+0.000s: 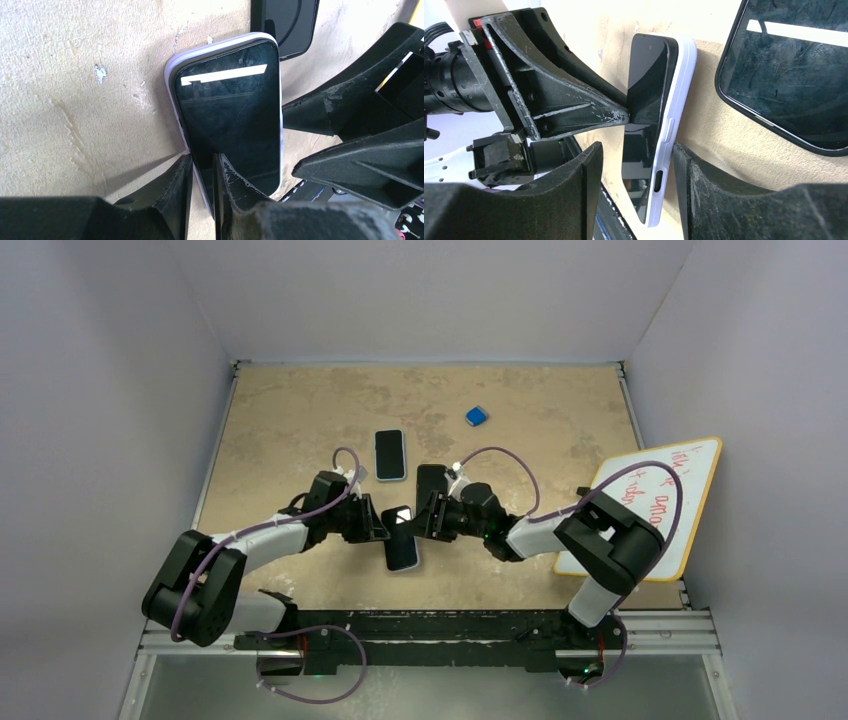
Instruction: Put the phone into the phone case
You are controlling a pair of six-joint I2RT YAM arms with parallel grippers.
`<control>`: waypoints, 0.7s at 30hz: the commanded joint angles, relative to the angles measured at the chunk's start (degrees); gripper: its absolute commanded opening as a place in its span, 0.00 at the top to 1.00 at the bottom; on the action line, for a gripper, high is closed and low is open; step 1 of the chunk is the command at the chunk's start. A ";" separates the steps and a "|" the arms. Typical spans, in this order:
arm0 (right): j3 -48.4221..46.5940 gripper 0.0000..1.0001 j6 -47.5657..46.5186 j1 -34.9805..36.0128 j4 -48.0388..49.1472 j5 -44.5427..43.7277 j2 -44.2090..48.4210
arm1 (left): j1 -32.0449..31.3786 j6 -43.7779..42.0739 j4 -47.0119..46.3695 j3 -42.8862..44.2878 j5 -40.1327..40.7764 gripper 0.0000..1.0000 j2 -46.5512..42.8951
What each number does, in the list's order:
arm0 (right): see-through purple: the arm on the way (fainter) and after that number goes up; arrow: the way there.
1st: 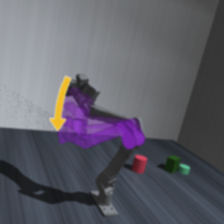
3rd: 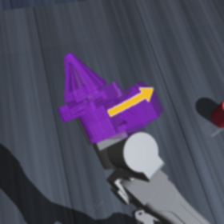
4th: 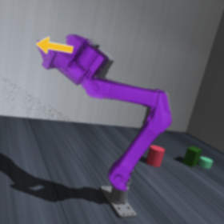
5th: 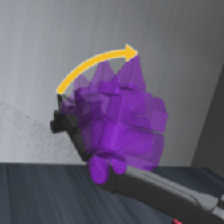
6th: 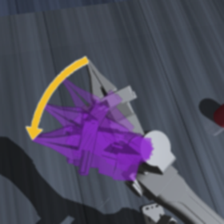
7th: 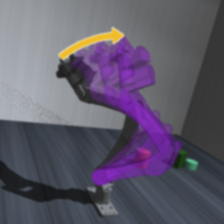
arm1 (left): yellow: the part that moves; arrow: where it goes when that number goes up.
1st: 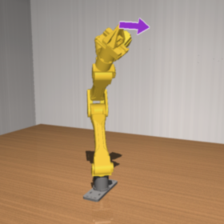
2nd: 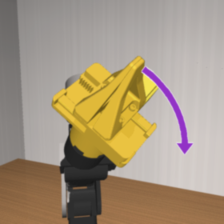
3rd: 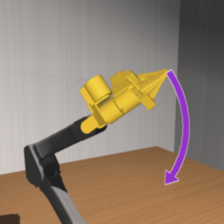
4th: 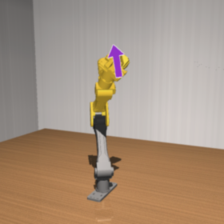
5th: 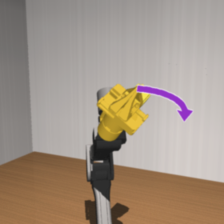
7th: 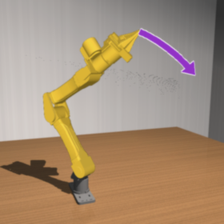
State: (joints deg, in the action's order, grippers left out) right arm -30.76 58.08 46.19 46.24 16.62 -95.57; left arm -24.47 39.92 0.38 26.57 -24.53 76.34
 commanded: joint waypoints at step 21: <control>-7.91 0.71 -2.55 0.10 -3.30 2.14 -3.37 | -0.49 1.93 -4.09 -0.92 -5.95 0.78 -3.60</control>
State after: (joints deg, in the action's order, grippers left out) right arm -35.92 56.36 45.89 41.63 18.76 -99.13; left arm -24.40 39.94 0.99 25.80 -24.56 74.74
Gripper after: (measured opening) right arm 0.365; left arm 0.226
